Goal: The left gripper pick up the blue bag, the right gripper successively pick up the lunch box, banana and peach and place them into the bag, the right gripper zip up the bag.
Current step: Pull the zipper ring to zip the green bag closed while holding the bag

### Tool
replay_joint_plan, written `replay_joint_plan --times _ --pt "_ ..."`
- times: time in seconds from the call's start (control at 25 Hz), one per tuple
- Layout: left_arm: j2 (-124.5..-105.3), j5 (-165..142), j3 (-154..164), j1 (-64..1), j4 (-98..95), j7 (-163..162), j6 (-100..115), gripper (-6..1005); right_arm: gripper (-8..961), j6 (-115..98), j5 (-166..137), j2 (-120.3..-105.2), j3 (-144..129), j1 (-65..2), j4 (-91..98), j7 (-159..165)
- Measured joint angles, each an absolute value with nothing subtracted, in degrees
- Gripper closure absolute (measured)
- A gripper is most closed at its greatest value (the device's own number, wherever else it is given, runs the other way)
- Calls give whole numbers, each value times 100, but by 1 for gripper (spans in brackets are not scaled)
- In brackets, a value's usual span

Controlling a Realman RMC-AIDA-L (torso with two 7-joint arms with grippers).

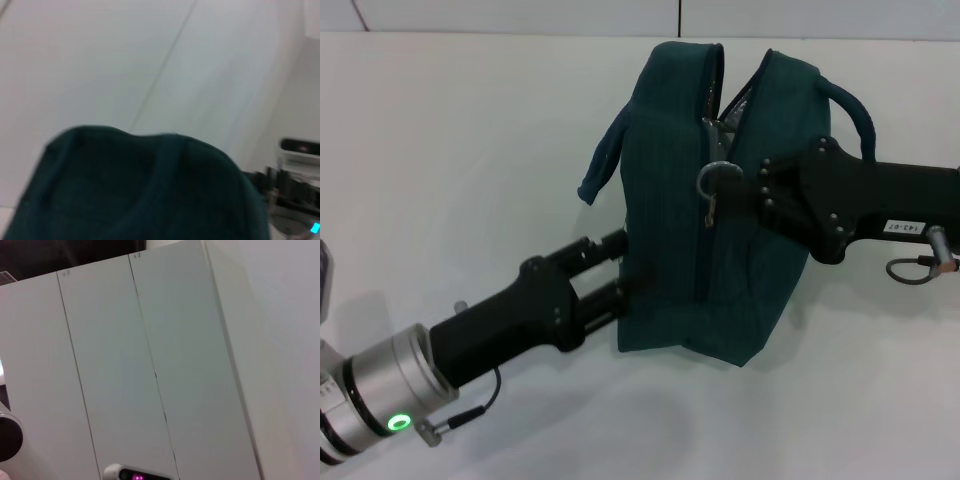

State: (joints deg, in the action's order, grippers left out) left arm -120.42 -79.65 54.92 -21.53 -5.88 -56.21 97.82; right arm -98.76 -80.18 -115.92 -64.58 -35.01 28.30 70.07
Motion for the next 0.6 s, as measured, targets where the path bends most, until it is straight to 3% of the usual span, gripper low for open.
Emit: replay_joint_plan --times 0.36,0.6 --pt "-12049 -7774 5625 -2415 -459 -5548 9540 418 922 -9872 -8018 -11593 -6428 -3473 2821 7001" --pt "-12045 -7841 5889 -2609 -408 -5504 9470 597 921 -9808 -7958 -11593 -6407 -3457 2821 6994"
